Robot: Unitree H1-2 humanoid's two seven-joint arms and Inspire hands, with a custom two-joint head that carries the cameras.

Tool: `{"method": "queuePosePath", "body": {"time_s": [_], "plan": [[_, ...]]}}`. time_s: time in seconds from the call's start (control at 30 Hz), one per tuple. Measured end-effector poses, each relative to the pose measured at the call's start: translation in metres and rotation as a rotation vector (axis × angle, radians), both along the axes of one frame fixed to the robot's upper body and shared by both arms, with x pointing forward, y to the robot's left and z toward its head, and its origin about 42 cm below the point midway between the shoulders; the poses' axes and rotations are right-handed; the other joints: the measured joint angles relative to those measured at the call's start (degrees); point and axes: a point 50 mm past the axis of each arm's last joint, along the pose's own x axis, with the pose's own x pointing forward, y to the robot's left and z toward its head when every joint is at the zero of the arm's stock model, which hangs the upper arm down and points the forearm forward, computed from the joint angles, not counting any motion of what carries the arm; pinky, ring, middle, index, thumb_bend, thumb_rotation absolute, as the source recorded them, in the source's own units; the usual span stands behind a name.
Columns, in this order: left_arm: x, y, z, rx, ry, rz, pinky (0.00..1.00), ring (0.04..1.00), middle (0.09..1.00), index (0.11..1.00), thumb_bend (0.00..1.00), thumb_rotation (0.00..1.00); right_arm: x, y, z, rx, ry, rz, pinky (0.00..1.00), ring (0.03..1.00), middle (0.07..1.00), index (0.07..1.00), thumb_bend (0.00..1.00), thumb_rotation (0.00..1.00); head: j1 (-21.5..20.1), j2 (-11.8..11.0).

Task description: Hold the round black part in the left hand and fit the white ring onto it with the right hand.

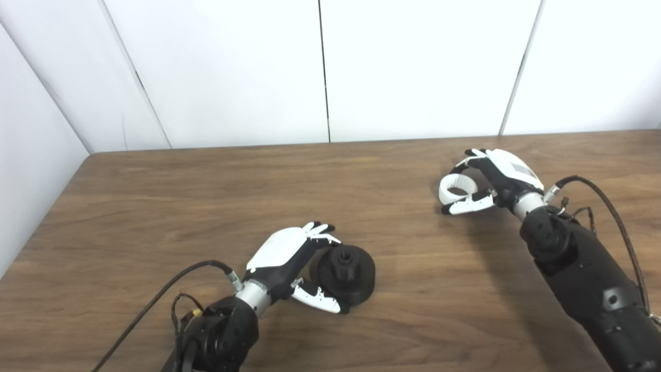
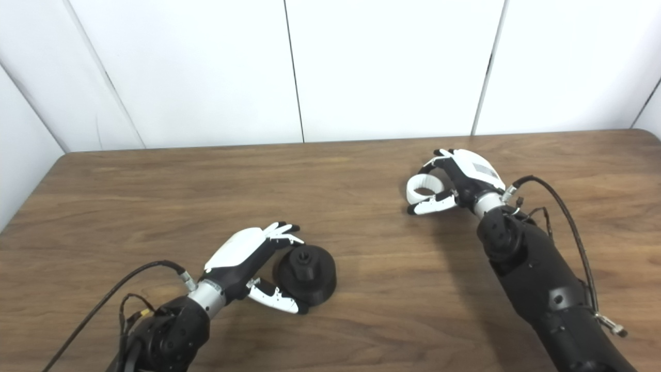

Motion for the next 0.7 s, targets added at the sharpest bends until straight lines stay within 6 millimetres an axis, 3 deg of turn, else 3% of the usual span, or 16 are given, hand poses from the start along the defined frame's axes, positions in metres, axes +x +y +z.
{"method": "queuePosePath", "body": {"time_s": [0.7], "plan": [[0.0000, -0.0005, 0.0003, -0.002, 0.002, 0.003, 0.94, 1.000, 0.958, 0.714, 0.91, 0.28, -0.0009, -0.0011, -0.0020, 0.004, -0.003, 0.005, 1.00, 1.000, 0.932, 0.638, 0.75, 0.26, 0.2, 0.1]]}}
